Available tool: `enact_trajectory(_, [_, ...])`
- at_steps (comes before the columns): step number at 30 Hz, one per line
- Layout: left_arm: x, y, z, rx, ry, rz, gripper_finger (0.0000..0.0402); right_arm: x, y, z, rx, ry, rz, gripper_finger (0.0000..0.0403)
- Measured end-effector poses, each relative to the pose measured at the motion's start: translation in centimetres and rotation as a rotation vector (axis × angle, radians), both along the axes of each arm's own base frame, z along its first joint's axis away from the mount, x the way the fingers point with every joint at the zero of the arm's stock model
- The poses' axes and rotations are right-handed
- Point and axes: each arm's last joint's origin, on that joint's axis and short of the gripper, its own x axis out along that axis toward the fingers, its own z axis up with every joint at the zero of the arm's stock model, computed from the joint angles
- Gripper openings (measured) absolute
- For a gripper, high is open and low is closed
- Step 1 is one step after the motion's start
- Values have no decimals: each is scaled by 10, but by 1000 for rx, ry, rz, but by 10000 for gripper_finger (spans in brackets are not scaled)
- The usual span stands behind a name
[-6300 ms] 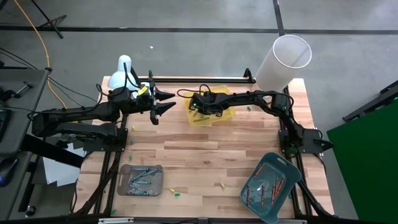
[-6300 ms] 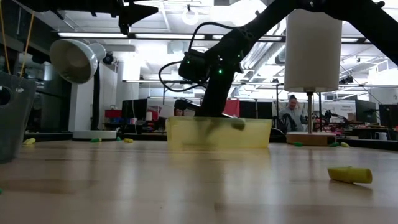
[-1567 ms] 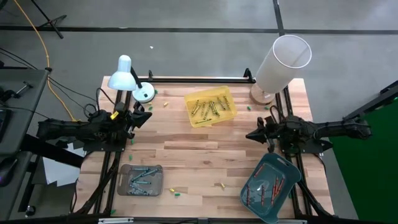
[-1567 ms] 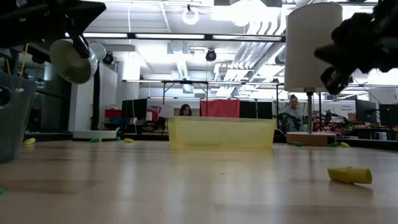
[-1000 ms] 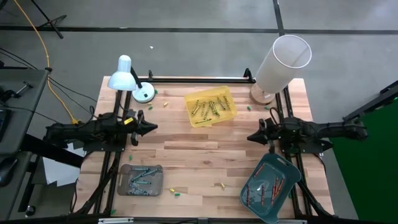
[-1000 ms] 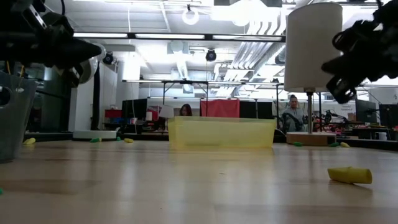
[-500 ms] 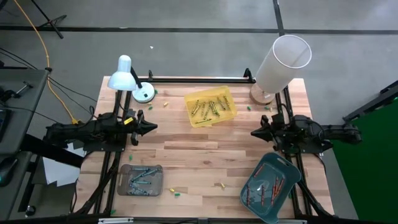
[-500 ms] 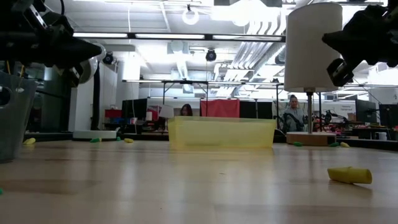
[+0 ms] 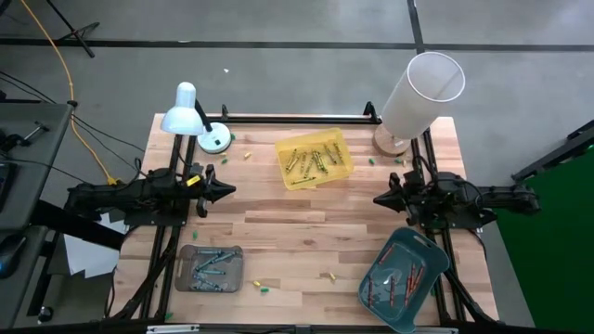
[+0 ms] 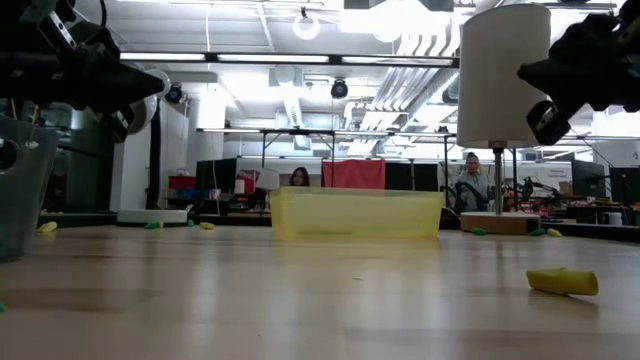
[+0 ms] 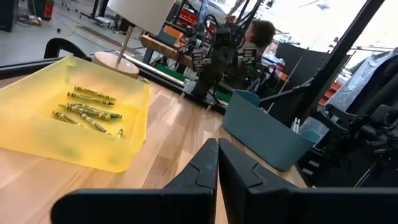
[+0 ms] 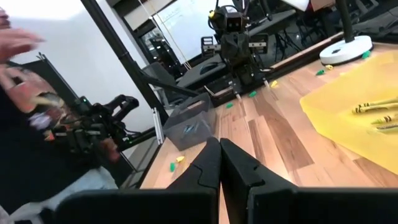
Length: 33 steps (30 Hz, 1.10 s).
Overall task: Sort crayons
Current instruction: Return to Home Position
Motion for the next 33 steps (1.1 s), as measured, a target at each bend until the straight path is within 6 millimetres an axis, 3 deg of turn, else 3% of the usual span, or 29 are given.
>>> enact_trajectory(33, [0, 0, 0, 0, 2, 0, 3, 0, 0, -1, 0, 13, 0, 0])
